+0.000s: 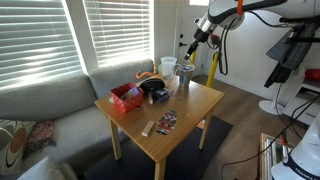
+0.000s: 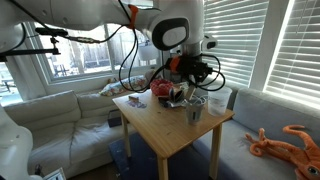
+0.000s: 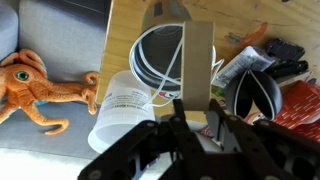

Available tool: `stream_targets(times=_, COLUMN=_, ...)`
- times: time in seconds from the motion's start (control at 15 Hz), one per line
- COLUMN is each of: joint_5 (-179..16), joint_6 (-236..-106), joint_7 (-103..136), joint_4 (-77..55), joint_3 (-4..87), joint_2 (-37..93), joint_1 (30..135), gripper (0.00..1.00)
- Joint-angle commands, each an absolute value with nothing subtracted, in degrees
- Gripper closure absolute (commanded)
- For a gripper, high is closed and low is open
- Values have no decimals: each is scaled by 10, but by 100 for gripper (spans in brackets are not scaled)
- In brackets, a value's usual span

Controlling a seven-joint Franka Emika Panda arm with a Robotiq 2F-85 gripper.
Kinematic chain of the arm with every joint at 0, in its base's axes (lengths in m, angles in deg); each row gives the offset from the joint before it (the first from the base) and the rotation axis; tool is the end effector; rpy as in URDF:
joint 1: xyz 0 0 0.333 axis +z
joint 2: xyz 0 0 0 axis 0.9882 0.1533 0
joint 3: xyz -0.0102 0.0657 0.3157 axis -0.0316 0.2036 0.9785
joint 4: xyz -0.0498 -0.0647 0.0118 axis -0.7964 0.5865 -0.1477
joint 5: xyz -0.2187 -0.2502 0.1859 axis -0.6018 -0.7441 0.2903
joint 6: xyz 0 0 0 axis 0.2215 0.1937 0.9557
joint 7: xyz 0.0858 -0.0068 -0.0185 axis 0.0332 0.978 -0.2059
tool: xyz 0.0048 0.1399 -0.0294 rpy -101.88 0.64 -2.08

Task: Put the wooden chip on the silver cup inside the silver cup

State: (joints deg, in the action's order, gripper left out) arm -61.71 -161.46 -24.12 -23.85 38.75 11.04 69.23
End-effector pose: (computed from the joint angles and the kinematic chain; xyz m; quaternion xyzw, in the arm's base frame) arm 0.5662 -0.1755 0.5457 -0.9712 -0.0829 -0.2207 0.0334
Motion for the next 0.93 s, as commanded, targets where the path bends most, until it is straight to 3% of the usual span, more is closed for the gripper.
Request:
stream_targets(times=0.0, joint_5=-617, joint_6=-1614, joint_7=-241, joint_4=-241, joint_3=377, joint_2=107, joint_1=703, gripper=72)
stream_targets(times=0.13, joint_5=-617, joint_6=-1614, joint_7=-241, joint_4=-244, joint_3=376, joint_2=102, joint_1=704, gripper=72)
stream_targets(times=0.2, joint_5=-617, joint_6=-1614, joint_7=-241, joint_4=-246, joint_3=376, joint_2=101, joint_1=704, gripper=93)
stream_targets(times=0.87, joint_5=-587, joint_6=-1762, joint_7=-256, joint_4=-291, joint_3=380, joint_2=106, joint_1=718, gripper=93)
